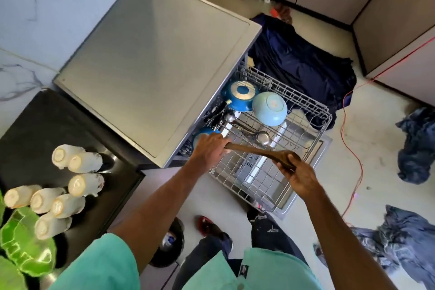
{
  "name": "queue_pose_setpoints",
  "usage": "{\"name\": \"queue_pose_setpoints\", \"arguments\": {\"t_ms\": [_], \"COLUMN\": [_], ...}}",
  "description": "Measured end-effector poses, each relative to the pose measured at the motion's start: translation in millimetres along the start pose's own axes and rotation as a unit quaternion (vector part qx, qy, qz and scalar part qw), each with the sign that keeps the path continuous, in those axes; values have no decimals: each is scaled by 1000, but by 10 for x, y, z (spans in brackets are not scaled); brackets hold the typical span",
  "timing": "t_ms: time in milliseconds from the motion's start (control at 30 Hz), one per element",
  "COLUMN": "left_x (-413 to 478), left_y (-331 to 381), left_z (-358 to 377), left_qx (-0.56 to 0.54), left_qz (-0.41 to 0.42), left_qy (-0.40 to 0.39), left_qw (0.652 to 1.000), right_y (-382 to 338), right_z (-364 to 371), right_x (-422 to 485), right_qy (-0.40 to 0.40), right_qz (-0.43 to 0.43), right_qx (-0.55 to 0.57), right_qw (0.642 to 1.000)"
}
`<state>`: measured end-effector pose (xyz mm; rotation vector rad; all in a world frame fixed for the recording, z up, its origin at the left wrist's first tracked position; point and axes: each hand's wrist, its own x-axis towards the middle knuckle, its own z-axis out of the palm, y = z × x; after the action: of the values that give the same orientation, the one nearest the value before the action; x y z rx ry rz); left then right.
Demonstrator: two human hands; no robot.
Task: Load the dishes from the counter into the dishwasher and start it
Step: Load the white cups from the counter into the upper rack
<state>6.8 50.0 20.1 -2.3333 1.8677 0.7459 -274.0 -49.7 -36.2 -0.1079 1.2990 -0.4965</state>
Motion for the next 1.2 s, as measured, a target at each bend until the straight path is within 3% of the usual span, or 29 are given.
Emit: {"name": "queue_pose_setpoints", "arguments": {"t_ms": [200, 433, 567, 633, 733, 967, 1200], "left_x": [303, 589, 697, 723, 759, 734, 574], "left_y": [-98, 57, 87, 60, 19, 20, 23], "left_z": [350, 962, 1200, 1273, 1341, 1355, 1286], "left_qx": [-46, -87, -88, -91, -95, -108, -138], "left_qz": [-150, -127, -132, -139, -150, -168, -173], "left_qy": [58, -36, -74, -77, -80, -79, -57], "left_qw": [986, 987, 985, 983, 981, 977, 973], "right_y": [100, 310, 478, 499, 490, 556, 482], "right_z": [-95, 18, -11, -22, -35, -105, -140], "right_x": [710, 1591, 1929, 1965, 1953, 2039, 1783], "right_qy": [51, 130, 183, 233, 241, 156, 154], "right_qz": [-32, -40, -28, -53, -149, -224, -293], "right_qx": [51, 12, -72, -210, -426, -614, -621], "right_qw": [997, 991, 980, 948, 859, 741, 711]}}
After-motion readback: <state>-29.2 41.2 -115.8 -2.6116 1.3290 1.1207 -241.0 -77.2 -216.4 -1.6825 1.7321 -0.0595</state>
